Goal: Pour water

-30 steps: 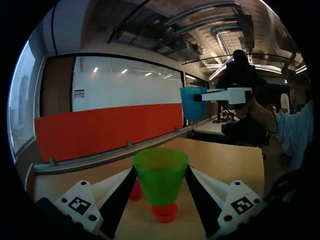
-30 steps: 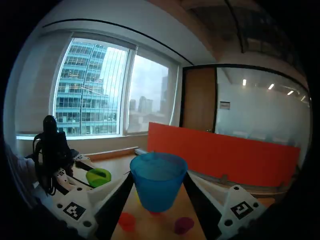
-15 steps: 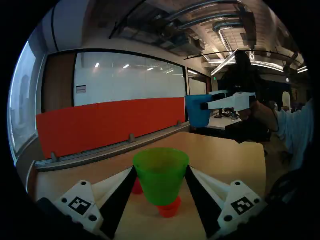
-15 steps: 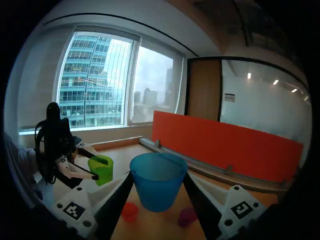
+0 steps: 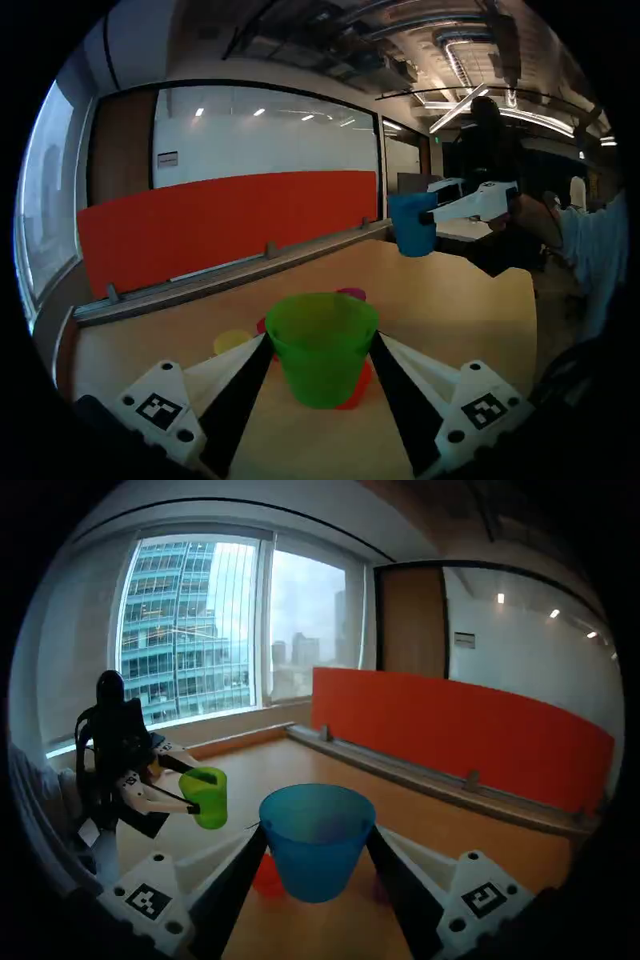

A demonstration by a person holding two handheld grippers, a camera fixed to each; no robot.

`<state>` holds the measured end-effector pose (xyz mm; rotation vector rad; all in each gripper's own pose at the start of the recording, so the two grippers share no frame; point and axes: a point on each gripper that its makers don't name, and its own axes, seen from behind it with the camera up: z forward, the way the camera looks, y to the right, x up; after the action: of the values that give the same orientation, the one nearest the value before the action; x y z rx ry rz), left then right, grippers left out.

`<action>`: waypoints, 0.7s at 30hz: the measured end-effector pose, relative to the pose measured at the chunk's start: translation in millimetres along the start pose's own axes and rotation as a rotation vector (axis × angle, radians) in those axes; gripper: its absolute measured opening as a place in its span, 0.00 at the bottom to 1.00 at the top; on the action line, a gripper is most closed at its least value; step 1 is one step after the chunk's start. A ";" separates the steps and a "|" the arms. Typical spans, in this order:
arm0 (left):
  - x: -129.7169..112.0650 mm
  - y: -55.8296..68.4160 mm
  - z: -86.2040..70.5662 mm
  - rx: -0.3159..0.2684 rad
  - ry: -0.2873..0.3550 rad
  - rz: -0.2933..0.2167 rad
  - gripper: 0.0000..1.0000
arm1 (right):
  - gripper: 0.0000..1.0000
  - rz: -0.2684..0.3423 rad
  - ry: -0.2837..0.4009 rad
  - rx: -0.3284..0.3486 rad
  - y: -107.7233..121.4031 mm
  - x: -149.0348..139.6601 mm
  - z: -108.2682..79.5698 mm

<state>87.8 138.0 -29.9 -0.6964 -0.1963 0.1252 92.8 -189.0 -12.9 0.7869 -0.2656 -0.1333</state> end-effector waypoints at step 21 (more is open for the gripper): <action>-42.7 -11.8 2.4 0.012 -0.101 -0.006 0.85 | 0.90 0.001 -0.169 0.014 9.1 -76.8 16.7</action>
<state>46.2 122.9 -26.4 -0.6784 -0.2946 0.1558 14.5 -177.3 -9.4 0.7903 -0.4269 -0.1970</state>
